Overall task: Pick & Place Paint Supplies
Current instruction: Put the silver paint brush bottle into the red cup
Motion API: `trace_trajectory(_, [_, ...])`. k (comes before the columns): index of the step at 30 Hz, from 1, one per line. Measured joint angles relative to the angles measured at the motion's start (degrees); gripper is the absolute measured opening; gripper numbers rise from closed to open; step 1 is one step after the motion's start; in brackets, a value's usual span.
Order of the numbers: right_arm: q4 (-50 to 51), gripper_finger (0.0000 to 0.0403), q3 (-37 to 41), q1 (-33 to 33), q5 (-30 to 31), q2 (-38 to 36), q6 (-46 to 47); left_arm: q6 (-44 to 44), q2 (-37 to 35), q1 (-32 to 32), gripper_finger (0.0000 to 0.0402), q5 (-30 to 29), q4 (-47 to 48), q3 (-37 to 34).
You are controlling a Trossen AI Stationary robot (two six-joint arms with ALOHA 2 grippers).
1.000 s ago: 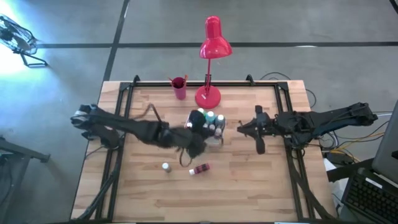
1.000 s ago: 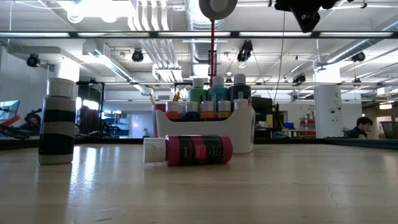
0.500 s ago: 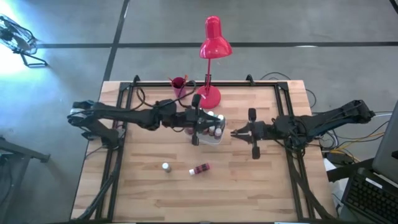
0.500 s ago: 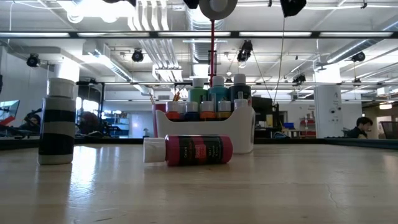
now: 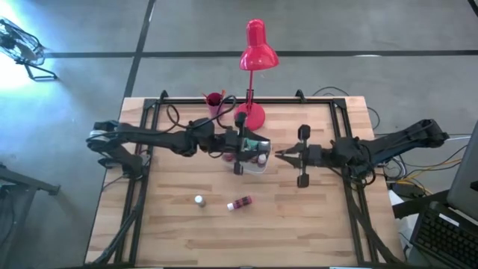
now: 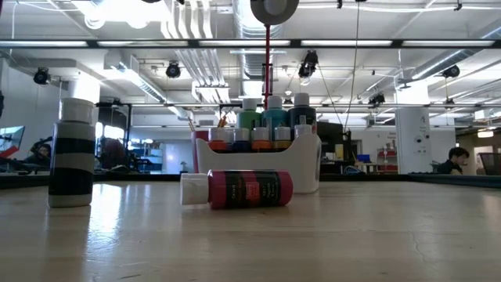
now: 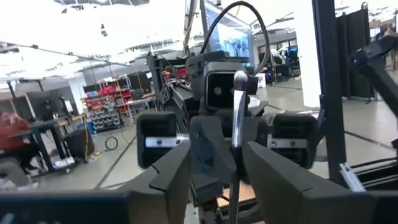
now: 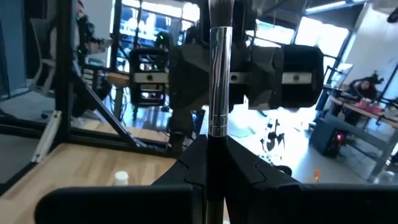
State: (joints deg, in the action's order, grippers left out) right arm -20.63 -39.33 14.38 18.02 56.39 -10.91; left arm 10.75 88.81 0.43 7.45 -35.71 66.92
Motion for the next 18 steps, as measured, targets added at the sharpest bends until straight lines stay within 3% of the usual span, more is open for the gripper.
trace_trajectory(7, [-1.0,0.0018,-0.7,-0.1,0.2,2.7,-1.2,1.0,3.4,0.0,0.0167,0.9,0.2,3.9])
trace_trajectory(18, [-0.9,0.0018,-1.3,-1.0,1.7,4.3,-1.3,-1.8,6.5,-0.3,0.0167,7.2,0.2,7.5])
